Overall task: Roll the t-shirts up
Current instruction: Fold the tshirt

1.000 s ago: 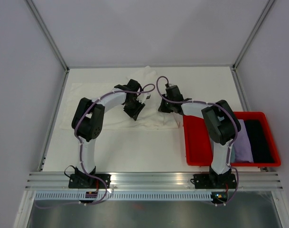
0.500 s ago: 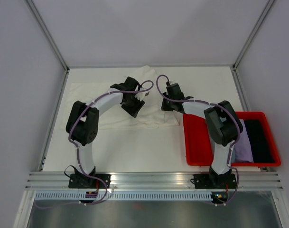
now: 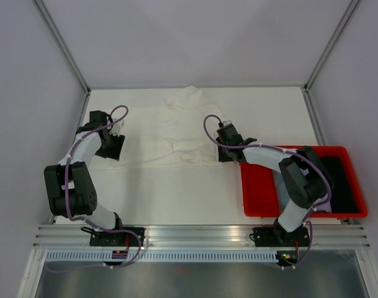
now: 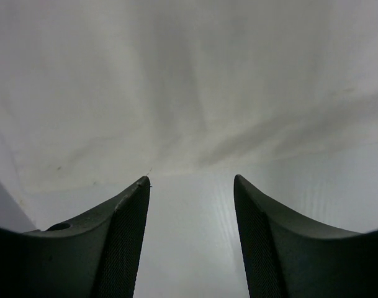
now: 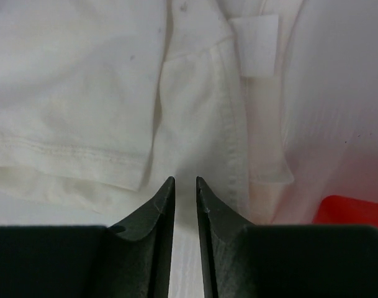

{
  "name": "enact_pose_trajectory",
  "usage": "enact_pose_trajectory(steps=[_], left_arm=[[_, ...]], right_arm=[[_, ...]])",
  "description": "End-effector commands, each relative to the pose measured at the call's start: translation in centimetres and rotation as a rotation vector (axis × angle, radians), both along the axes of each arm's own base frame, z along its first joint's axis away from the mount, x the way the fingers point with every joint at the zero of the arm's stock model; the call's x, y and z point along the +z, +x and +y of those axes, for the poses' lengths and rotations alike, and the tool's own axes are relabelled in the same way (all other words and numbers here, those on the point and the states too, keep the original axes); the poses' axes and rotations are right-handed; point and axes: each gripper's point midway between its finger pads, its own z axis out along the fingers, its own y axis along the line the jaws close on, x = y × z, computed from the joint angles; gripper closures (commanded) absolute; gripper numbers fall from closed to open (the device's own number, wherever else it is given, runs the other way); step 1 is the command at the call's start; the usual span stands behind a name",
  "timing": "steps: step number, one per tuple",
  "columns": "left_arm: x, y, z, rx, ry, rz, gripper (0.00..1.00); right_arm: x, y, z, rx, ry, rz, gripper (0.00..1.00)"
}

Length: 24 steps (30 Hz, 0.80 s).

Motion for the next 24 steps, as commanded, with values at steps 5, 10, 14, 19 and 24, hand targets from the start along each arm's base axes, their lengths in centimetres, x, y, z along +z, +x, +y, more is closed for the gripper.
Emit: enact_pose_trajectory(steps=[5,10,14,19,24], left_arm=[[2.6,0.2,10.0,0.190,0.174,-0.142,0.36],[1.6,0.2,14.8,0.329,0.182,-0.159,0.36],[0.6,0.1,17.3,0.397,0.211,-0.158,0.36],[-1.7,0.3,19.0,0.441,0.179,-0.123,0.35],[-3.4,0.0,19.4,0.452,0.163,-0.089,0.35]], right_arm=[[-0.1,-0.8,-2.2,-0.038,-0.112,-0.020,0.68],[0.7,-1.1,-2.9,-0.091,-0.103,-0.042,0.59],[1.2,-0.1,-3.3,-0.119,-0.131,-0.072,0.55],[-0.3,0.8,-3.4,-0.140,-0.152,-0.047,0.54],[-2.0,0.9,-3.9,-0.148,-0.188,-0.009,0.54]])
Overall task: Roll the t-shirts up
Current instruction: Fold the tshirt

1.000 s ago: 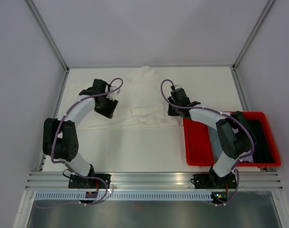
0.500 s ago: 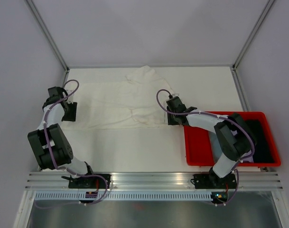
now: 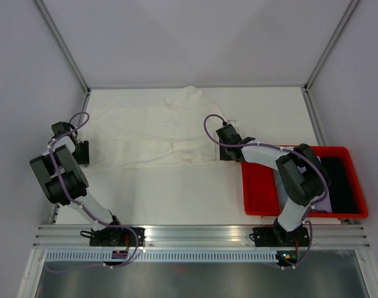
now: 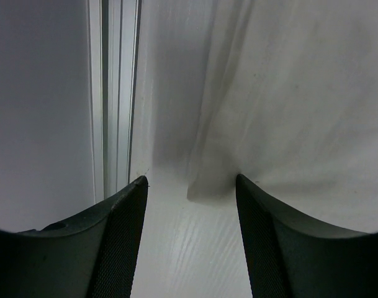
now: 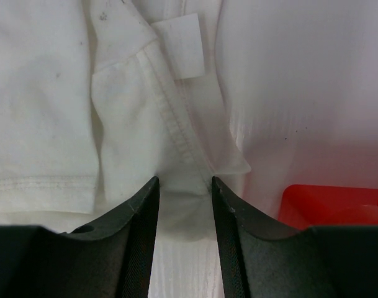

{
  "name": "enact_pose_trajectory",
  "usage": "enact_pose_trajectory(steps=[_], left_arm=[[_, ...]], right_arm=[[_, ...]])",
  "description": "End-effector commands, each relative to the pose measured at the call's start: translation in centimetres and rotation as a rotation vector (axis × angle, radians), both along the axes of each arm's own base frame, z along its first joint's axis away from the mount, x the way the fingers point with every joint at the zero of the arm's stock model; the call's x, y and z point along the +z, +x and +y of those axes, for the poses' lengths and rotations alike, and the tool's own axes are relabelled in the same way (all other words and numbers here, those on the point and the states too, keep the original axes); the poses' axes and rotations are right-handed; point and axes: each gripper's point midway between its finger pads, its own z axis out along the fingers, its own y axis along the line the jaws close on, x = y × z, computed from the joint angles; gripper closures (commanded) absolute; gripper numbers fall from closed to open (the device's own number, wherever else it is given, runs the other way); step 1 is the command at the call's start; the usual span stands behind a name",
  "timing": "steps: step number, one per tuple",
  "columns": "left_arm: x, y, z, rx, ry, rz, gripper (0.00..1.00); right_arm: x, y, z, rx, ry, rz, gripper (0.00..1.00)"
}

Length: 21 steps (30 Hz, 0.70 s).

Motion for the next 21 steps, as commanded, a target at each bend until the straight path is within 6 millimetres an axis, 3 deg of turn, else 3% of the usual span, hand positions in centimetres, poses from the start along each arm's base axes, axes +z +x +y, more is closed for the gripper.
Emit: enact_pose_trajectory(steps=[1,5,7,12,13,16,19,21], left_arm=[[0.5,1.8,0.9,-0.018,0.008,-0.059,0.36],[-0.7,1.3,-0.2,-0.025,-0.042,-0.054,0.48],[-1.1,1.2,-0.3,-0.032,-0.043,-0.053,0.58],[-1.5,0.4,-1.8,-0.096,-0.088,-0.048,0.83],[-1.9,-0.1,-2.6,-0.109,-0.118,-0.040,0.95],[-1.7,-1.1,-2.8,-0.128,-0.110,-0.033,0.98],[-0.8,-1.9,-1.8,-0.137,-0.083,-0.046,0.98],[-0.2,-2.3,-0.9,-0.148,-0.051,-0.045,0.98]], right_arm=[[-1.1,0.4,-1.0,-0.038,-0.038,0.020,0.54],[-1.9,-0.4,-0.4,-0.018,0.002,0.054,0.54],[-1.7,-0.6,-0.1,-0.009,0.021,0.057,0.54],[-2.4,-1.6,-0.1,0.035,0.009,0.096,0.72],[-2.6,-2.0,0.1,0.049,0.017,0.111,0.74],[-2.9,-3.0,0.4,0.056,0.041,0.129,0.83],[-2.2,-3.9,0.2,0.056,0.053,0.121,1.00],[-1.4,-4.1,-0.3,0.053,0.039,0.109,1.00]])
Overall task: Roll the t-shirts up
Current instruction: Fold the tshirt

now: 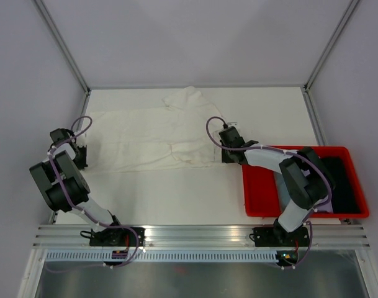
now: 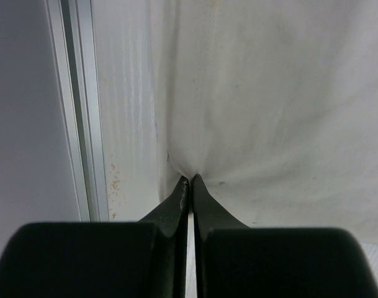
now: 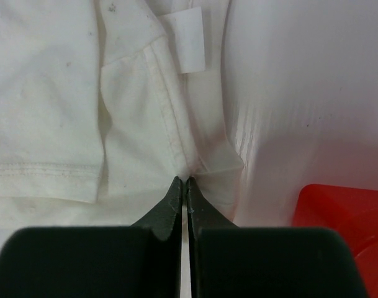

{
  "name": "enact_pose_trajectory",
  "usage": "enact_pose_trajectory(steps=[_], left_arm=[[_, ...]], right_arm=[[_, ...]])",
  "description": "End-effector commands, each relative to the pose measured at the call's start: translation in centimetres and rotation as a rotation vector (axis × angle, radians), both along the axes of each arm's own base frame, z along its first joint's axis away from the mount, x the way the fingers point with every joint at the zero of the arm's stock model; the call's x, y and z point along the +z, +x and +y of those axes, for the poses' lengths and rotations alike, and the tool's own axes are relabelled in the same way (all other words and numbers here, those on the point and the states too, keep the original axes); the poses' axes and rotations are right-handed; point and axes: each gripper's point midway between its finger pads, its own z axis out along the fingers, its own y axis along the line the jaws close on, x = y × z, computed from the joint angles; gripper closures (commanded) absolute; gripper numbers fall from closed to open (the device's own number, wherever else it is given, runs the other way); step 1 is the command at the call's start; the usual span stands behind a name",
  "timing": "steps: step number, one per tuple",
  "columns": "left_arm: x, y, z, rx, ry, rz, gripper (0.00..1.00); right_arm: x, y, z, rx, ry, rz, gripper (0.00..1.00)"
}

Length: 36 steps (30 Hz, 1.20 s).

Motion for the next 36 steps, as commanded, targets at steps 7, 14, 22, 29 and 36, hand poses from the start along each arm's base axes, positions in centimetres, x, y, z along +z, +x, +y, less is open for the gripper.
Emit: enact_pose_trajectory(steps=[7,14,22,29,36], left_arm=[[1.8,-3.0,0.8,-0.089,0.054,-0.004,0.98],[3.3,-4.3,2.5,-0.083,0.116,-0.004,0.98],[4.3,-6.6,3.7,-0.075,0.108,-0.027,0.98],[4.6,-8.5,3.0,-0.088,0.097,-0.035,0.98],[7.6,-8.3,1.2,-0.153,0.057,-0.080,0.31]], right_arm=[[0.4,-5.9,-1.3,0.034,-0.045,0.104,1.00],[2.2,-8.6,-0.2,0.064,-0.017,0.079,1.00],[3.1,-12.1,0.6,0.090,-0.029,0.098,1.00],[1.5,-16.5,0.7,0.122,-0.034,0.187,1.00],[5.1,-17.0,2.4,0.208,0.020,0.151,0.53]])
